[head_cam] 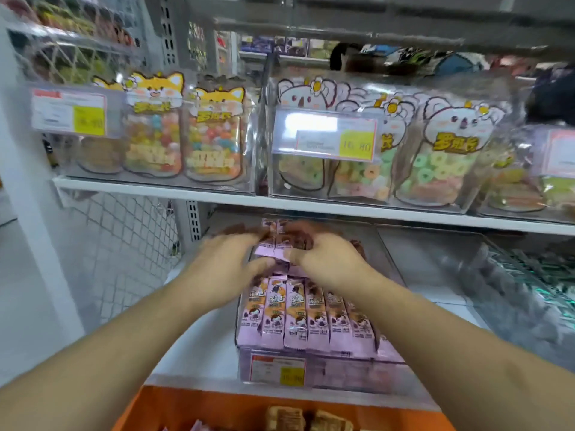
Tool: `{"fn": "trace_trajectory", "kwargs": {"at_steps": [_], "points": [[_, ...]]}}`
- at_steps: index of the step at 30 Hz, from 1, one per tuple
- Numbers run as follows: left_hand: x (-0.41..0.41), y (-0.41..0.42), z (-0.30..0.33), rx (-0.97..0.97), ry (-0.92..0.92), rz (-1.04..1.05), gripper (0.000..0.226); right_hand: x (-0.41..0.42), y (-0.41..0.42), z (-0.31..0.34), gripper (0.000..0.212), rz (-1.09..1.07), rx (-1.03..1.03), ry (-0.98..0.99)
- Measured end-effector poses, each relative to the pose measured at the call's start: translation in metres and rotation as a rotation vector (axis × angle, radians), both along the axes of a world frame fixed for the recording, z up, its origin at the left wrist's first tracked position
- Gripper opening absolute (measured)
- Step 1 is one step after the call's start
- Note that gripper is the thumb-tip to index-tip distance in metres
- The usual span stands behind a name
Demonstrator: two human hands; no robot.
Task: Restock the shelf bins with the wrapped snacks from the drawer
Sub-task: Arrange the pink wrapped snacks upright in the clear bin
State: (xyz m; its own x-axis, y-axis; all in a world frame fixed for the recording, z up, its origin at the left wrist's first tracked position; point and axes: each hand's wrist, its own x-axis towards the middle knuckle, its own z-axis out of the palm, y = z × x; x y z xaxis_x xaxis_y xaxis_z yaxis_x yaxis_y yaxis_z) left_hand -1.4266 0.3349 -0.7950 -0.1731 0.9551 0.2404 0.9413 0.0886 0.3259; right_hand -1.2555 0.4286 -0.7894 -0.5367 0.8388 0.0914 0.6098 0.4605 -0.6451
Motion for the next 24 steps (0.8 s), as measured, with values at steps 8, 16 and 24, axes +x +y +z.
{"fn": "trace_trajectory", "kwargs": {"at_steps": [8, 16, 24], "points": [[-0.021, 0.029, -0.019, -0.107, -0.105, -0.035, 0.058, -0.013, 0.022, -0.026, 0.042, 0.029, 0.057, -0.131], [-0.018, 0.041, -0.018, -0.205, -0.080, 0.025, 0.061, -0.021, 0.032, -0.036, 0.051, 0.019, 0.202, -0.205], [-0.009, 0.000, -0.024, -0.004, -0.157, 0.018, 0.050, 0.007, 0.006, -0.030, 0.060, 0.032, 0.121, -0.147]]}}
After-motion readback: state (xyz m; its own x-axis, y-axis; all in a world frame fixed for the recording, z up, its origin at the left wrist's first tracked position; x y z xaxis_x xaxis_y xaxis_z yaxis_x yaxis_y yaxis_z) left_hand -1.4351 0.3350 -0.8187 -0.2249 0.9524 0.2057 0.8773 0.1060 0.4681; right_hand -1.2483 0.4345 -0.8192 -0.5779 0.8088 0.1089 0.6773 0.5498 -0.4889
